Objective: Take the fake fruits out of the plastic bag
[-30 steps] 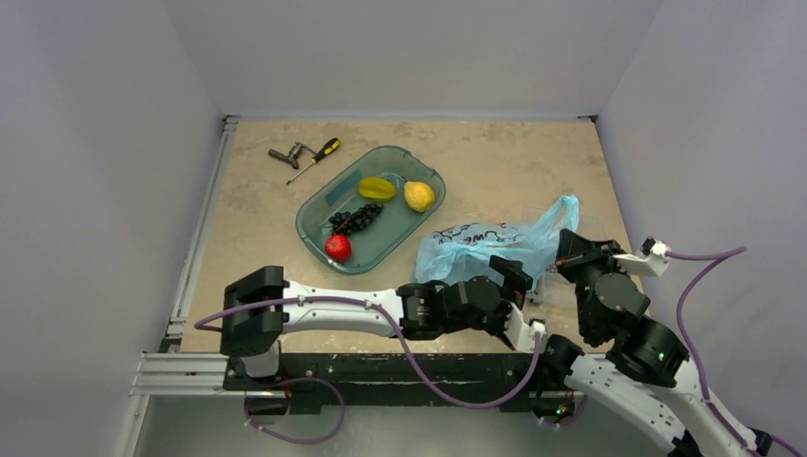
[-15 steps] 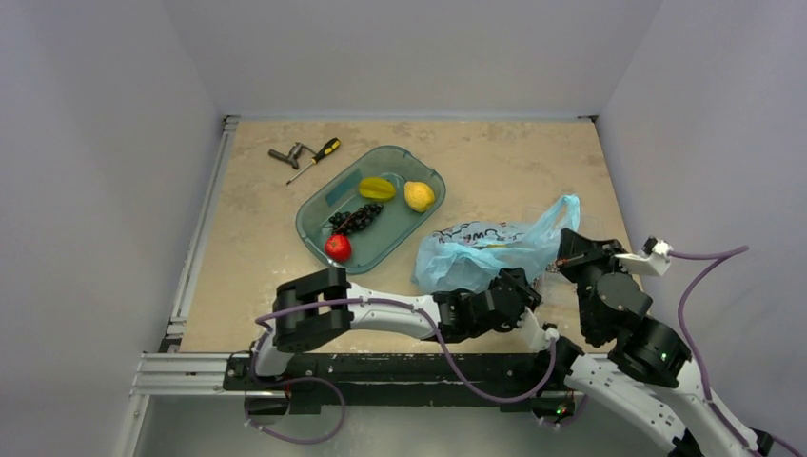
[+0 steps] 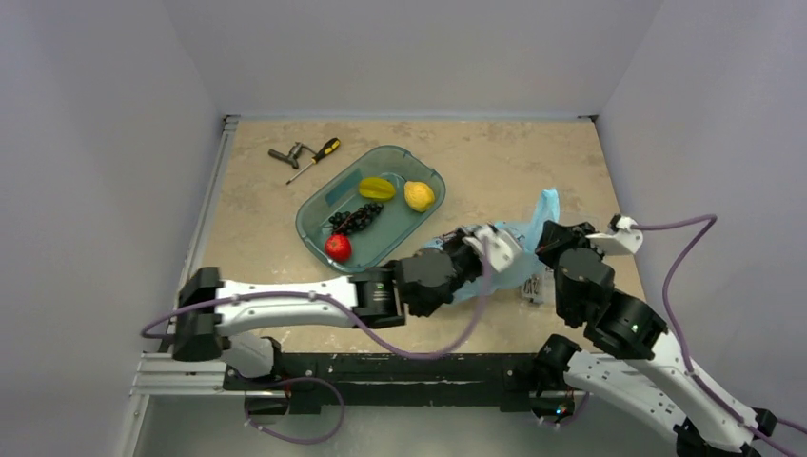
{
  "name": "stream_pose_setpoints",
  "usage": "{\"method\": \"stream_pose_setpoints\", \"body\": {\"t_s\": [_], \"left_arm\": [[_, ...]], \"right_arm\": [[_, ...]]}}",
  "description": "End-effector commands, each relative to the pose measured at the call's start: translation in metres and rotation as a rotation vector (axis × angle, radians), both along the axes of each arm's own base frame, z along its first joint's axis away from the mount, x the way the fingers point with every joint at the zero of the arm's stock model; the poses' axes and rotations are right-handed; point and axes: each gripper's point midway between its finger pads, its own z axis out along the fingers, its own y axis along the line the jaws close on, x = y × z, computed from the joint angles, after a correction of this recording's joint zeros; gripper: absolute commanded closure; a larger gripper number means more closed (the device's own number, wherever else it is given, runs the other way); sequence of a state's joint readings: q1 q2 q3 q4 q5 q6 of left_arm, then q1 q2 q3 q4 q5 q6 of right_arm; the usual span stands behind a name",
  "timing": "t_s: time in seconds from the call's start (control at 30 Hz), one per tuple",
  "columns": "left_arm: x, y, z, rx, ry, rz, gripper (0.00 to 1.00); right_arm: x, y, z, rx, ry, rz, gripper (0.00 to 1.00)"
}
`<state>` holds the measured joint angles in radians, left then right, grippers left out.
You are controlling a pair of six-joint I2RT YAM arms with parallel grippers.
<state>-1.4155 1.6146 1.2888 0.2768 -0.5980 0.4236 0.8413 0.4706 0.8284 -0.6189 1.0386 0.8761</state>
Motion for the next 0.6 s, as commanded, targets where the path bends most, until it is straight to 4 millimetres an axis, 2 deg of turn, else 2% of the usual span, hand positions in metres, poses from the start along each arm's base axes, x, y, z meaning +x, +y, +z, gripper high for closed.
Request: {"method": "stream_pose_setpoints", "body": {"t_s": [0.0,0.07,0.13,0.2,0.23,0.33,0.43,0.5,0.57], "left_arm": [[0.011,0.068,0.027,-0.444,0.429,0.191,1.0],[0.029,0.108,0.017,-0.517,0.577,0.318,1.0],[0.036,0.14,0.017,-0.63,0.689,0.374,1.0],[0.035,0.168,0.016,-0.729,0.765,0.409,1.0],[0.032,0.179,0.014,-0.756,0.799,0.429,1.0],[0.022,0.198,0.003,-0.8,0.873,0.453,1.0],[0.013,0.197,-0.013,-0.828,0.937,0.429,1.0],[0.012,0.205,-0.023,-0.858,0.953,0.462,1.0],[0.011,0.209,-0.026,-0.903,0.963,0.461,1.0]], "right_arm": [[0.019,0.016,0.001,-0.054,0.019,-0.023,1.0],[0.027,0.022,0.0,-0.07,0.017,-0.034,1.0],[0.037,0.022,-0.005,-0.113,0.037,-0.061,1.0],[0.049,0.011,-0.011,-0.149,0.081,-0.115,1.0],[0.057,-0.004,-0.014,-0.16,0.111,-0.164,1.0],[0.075,-0.031,-0.013,-0.206,0.157,-0.212,1.0],[0.083,-0.049,0.003,-0.248,0.162,-0.255,1.0],[0.089,-0.057,0.015,-0.284,0.167,-0.277,1.0],[0.099,-0.055,0.028,-0.32,0.154,-0.247,1.0]]}}
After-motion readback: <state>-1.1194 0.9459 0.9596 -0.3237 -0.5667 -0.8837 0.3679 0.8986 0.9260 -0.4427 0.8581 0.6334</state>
